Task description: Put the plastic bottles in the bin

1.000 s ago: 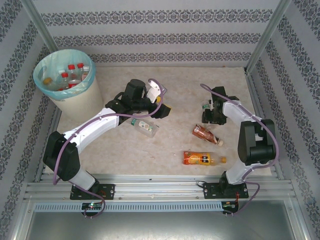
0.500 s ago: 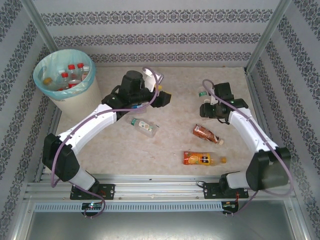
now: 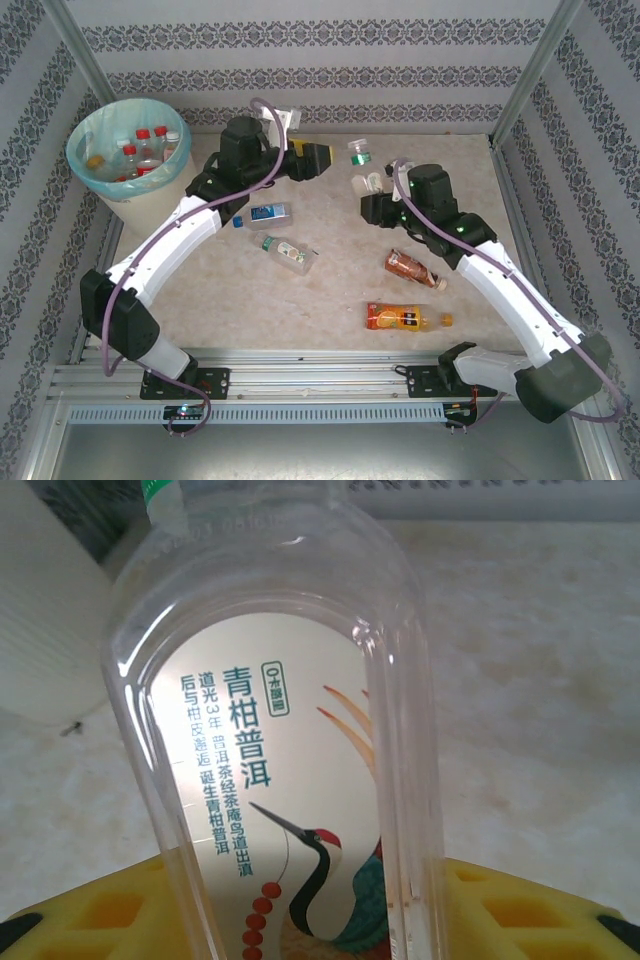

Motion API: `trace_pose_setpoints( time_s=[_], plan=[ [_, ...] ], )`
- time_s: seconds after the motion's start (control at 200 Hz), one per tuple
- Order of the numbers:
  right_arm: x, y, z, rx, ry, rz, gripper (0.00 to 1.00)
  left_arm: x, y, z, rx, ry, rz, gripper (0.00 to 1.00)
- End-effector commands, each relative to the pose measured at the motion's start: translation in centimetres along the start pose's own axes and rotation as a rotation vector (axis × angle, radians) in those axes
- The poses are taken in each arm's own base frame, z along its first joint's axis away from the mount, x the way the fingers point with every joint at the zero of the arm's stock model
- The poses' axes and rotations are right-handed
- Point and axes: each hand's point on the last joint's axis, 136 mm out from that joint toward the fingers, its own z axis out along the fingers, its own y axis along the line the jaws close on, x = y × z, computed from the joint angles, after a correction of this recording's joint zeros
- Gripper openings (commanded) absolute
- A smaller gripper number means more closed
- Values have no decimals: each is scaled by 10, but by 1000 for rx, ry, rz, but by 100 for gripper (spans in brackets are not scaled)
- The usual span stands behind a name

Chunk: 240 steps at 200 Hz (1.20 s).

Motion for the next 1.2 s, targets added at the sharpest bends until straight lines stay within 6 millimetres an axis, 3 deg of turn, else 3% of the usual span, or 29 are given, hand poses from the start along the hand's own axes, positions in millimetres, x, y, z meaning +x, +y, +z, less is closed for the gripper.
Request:
trace_pose_setpoints(
  time_s=[0.0, 0.28, 0.4, 0.55, 0.809, 0.904, 0.969, 1.049, 1.104, 1.194],
  plan=[
    [-23, 35, -7, -132, -91, 9, 47, -12, -7, 6, 120, -41, -106, 70],
    [-14, 70, 0, -228, -59, -17, 46, -7, -19, 9, 218, 1, -144, 65],
    [-14, 78, 2, -243, -56, -26, 47, 0, -17, 9, 218, 18, -154, 62],
    [-16, 82, 1, -247, -57, -36, 46, 0, -18, 6, 223, 8, -165, 65],
    [-17, 85, -1, -248, -63, -48, 47, -3, -19, 3, 205, 0, -142, 29],
    [-19, 83, -2, -235, -71, -41, 58, -9, -20, -1, 192, -16, -120, 22],
    [-23, 81, -4, -220, -87, -30, 72, -19, -22, -8, 176, -39, -92, 17],
    [-31, 77, -9, -189, -117, -14, 90, -46, -20, -27, 126, -99, -36, 7],
    [-35, 75, -11, -173, -134, -14, 94, -72, -12, -50, 62, -171, 2, 0],
    [-39, 73, -15, -163, -158, -35, 96, -118, 16, -100, -76, -308, 44, 0]
  ],
)
